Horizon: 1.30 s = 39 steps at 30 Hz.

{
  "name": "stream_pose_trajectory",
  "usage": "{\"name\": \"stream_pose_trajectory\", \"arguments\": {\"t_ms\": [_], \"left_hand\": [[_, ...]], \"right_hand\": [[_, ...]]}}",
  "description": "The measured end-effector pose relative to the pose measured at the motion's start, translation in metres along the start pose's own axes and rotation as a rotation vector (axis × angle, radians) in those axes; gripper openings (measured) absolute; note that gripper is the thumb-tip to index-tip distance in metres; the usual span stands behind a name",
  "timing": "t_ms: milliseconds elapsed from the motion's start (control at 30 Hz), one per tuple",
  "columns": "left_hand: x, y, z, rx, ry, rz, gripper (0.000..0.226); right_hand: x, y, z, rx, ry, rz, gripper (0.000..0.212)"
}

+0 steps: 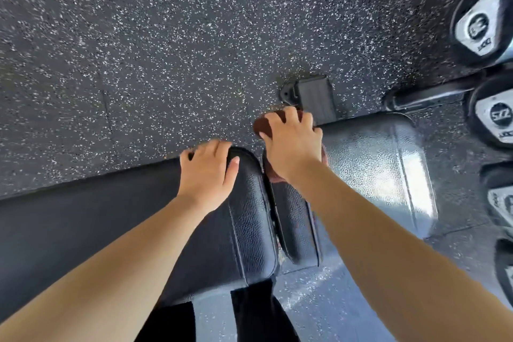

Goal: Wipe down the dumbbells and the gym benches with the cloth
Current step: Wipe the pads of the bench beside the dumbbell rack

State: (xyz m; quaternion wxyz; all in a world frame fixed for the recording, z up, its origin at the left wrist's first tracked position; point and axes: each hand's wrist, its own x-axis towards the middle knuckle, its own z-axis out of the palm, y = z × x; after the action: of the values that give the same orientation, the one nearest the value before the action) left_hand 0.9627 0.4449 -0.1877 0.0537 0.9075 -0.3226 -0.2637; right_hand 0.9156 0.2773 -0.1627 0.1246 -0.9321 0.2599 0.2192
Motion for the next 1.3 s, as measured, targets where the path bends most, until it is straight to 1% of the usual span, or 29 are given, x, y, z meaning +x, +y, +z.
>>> {"name": "stream_pose_trajectory", "arguments": {"t_ms": [167, 300, 400, 500, 600, 700, 767, 900, 1067, 1300], "left_hand": [[0.021, 0.047, 0.001, -0.009, -0.048, 0.066, 0.048], [0.025, 0.069, 0.007, 0.060, -0.079, 0.040, 0.052], [0.024, 0.072, 0.010, 0.084, -0.064, 0.012, 0.058], [0.023, 0.070, 0.012, 0.106, -0.074, 0.018, 0.061], [0.021, 0.066, 0.009, 0.115, -0.114, 0.049, 0.060], [0.013, 0.063, 0.000, 0.096, -0.142, 0.071, 0.055], [0.004, 0.065, -0.010, 0.093, -0.148, 0.079, 0.053], [-0.021, 0.079, -0.040, 0.067, -0.148, 0.148, 0.050], [-0.065, 0.096, -0.099, 0.011, -0.129, 0.239, 0.051], [-0.158, 0.110, -0.188, 0.034, -0.149, 0.421, 0.058]], "right_hand": [[0.007, 0.040, -0.011, 0.046, -0.004, 0.005, 0.041], [0.011, 0.104, -0.027, 0.044, 0.021, 0.133, 0.041], [0.010, 0.147, -0.033, 0.120, 0.104, 0.271, 0.039], [0.003, 0.163, -0.026, 0.241, 0.225, 0.364, 0.040], [-0.003, 0.151, -0.017, 0.293, 0.274, 0.437, 0.040], [-0.024, 0.130, -0.009, 0.241, 0.268, 0.431, 0.041], [-0.047, 0.118, -0.003, 0.254, 0.229, 0.397, 0.043], [-0.098, 0.108, -0.007, 0.360, 0.066, 0.385, 0.041], [-0.167, 0.093, -0.046, 0.392, -0.011, 0.416, 0.045], [-0.279, 0.036, -0.129, 0.561, 0.100, 0.496, 0.043]]}}
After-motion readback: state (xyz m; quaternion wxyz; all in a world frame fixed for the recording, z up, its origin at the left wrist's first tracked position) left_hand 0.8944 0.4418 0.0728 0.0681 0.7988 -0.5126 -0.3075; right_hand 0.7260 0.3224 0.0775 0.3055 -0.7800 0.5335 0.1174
